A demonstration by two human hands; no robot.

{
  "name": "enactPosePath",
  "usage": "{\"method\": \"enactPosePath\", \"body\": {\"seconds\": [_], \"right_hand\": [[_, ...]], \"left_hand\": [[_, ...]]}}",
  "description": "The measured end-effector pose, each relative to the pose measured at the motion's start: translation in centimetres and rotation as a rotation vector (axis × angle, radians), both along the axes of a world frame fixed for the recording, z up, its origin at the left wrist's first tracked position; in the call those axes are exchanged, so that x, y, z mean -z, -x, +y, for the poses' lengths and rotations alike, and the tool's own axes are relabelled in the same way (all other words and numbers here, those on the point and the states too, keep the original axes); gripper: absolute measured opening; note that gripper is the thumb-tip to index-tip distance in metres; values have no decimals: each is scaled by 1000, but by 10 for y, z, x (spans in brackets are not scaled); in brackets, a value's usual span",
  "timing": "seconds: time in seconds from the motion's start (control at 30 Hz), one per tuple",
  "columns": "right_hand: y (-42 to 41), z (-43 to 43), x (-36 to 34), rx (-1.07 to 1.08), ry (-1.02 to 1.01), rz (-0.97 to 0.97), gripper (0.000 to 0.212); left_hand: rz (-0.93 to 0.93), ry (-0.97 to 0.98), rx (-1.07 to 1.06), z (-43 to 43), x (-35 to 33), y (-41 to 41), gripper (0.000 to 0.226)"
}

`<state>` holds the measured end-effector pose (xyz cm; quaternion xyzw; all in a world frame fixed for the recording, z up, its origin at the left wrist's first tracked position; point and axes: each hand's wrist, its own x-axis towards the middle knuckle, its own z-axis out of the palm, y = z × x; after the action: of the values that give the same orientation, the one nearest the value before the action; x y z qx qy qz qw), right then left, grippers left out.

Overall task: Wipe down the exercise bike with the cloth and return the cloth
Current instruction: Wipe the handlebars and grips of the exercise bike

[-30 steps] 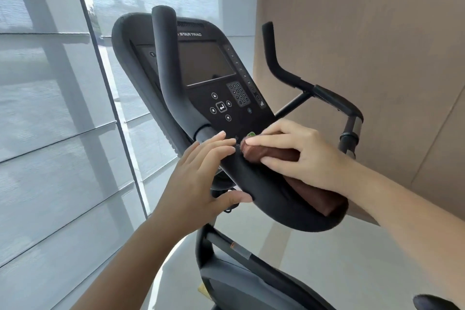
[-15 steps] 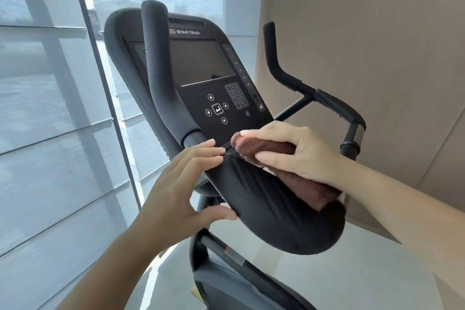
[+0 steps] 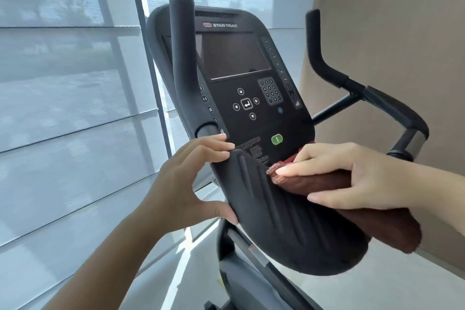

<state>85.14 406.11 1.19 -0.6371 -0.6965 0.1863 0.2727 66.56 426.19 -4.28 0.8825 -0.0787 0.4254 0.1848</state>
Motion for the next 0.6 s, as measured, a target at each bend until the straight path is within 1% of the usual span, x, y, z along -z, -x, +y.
{"method": "enactPosePath", "body": {"seconds": [0.07,0.1,0.2,0.27,0.33,0.43,0.47,0.6], "right_hand": [[-9,-8,-7,-30,76,16,43],[-13,-6,-10,-12,68,38,42],[-12,19,-14,122,-166,167,46],[2,40,-12,112,-235,157,45],[14,52,-2,51,-179,129,45],[16,43,8,36,-134,268,42],[14,39,9,37,-135,272,42],[12,26,5,31,-100,157,46]], "left_hand": [[-7,38,6,0,-1,-2,70],[-10,65,12,-1,-1,-3,70],[-5,116,28,-1,-3,-3,70],[6,130,26,-2,-2,-2,70],[8,145,18,-3,-2,-1,70],[11,145,14,-4,-3,-1,70],[8,134,12,-4,-3,-1,70],[8,123,4,-5,-4,-1,70]]}}
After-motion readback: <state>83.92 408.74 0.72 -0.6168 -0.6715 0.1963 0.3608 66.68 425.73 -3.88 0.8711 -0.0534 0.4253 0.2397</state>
